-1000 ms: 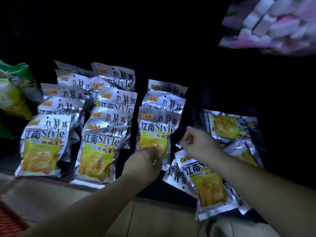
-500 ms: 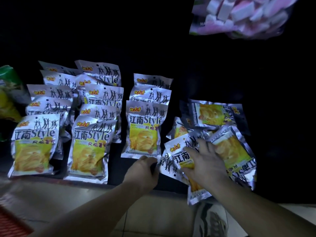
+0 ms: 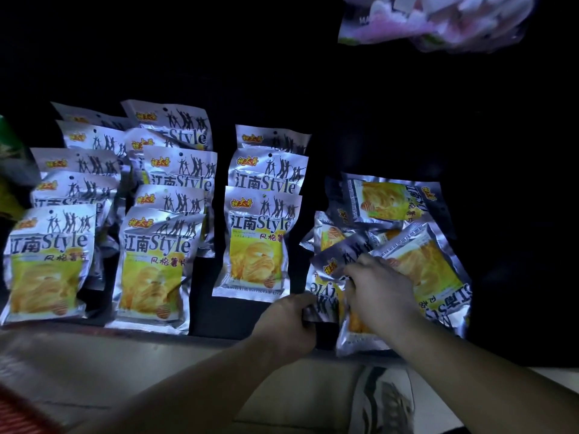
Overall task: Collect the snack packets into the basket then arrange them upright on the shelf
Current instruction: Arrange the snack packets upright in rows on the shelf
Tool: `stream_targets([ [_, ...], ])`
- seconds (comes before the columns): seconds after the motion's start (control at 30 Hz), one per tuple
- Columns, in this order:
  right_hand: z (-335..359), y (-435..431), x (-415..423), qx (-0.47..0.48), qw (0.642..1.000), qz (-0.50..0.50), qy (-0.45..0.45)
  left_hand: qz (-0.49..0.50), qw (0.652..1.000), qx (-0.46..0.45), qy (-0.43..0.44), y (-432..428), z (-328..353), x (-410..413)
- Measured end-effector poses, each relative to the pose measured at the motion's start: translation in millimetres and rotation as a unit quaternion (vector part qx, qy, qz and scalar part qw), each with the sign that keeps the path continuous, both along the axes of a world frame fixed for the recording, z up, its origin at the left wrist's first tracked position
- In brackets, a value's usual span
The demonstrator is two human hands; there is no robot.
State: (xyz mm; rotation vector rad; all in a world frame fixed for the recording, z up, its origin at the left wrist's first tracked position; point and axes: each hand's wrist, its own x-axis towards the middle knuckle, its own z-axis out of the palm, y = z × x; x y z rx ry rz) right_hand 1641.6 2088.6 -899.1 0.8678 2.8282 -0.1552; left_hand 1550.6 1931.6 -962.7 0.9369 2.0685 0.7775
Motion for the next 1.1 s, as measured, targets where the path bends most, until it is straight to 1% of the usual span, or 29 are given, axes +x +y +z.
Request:
stream_targets([
  [0.1, 12.8, 1.7, -1.5, -0.010, 0.998, -0.013, 0.053, 0.038, 0.999, -0.014, 0.011, -2.7, 3.1, -8.3],
  [0.2, 24.7, -2.5, -7.0, -0.042, 0.992, -0.024, 0.115, 0.123, 0.992, 0.000, 0.003, -7.3, 16.7, -19.9],
  [0.27, 32.0, -8.8, -14.8, -0.060, 0.985, -0.030, 0.156, 0.182, 0.982, 0.023, -0.044, -10.8, 28.8, -25.7],
  [0.37, 40.9, -20.3, -28.6, -0.065, 0.978, -0.024, 0.197, 0.268, 0.943, 0.111, -0.162, -8.1, 54.1, -33.8],
  [0.43, 46.6, -27.5, -37.9, -0.082, 0.972, -0.027, 0.217, 0.271, 0.918, 0.151, -0.246, -6.3, 78.7, -35.2],
  [0.47, 49.7, -30.3, -43.1, -0.097, 0.967, -0.035, 0.233, 0.256, 0.917, 0.156, -0.263, -6.1, 88.6, -36.4],
  [0.5, 52.8, -31.9, -48.5, -0.119, 0.959, -0.049, 0.253, 0.243, 0.920, 0.154, -0.267, -6.8, 95.7, -36.8],
  [0.57, 59.9, -33.8, -57.2, -0.186, 0.936, -0.065, 0.291, 0.243, 0.930, 0.148, -0.234, -12.1, 101.6, -41.0],
  [0.63, 67.3, -38.8, -62.5, -0.261, 0.911, -0.057, 0.314, 0.243, 0.935, 0.148, -0.211, -22.5, 101.9, -48.1],
  [0.7, 71.7, -45.2, -63.4, -0.281, 0.900, -0.056, 0.327, 0.241, 0.934, 0.161, -0.211, -34.6, 100.9, -55.7],
  [0.77, 73.3, -50.4, -64.0, -0.274, 0.895, -0.096, 0.339, 0.242, 0.932, 0.163, -0.213, -46.8, 99.7, -64.8],
  [0.8, 75.4, -52.8, -64.9, -0.299, 0.884, -0.127, 0.336, 0.242, 0.927, 0.170, -0.230, -51.8, 100.4, -67.8],
  [0.87, 82.4, -60.0, -67.3, -0.411, 0.839, -0.173, 0.312, 0.244, 0.908, 0.186, -0.285, -60.4, 103.6, -71.6],
  [0.9, 84.8, -63.3, -67.8, -0.457, 0.819, -0.180, 0.298, 0.251, 0.898, 0.185, -0.310, -63.3, 105.2, -73.6],
  [0.93, 85.8, -66.0, -67.8, -0.479, 0.810, -0.176, 0.289, 0.259, 0.892, 0.177, -0.326, -65.7, 106.1, -75.7],
  [1.0, 86.4, -69.6, -66.3, -0.476, 0.814, -0.169, 0.285, 0.292, 0.873, 0.179, -0.346, -68.5, 106.0, -80.7],
  [1.1, 84.0, -68.2, -63.0, -0.443, 0.833, -0.177, 0.280, 0.347, 0.855, 0.195, -0.334, -70.3, 101.5, -88.6],
])
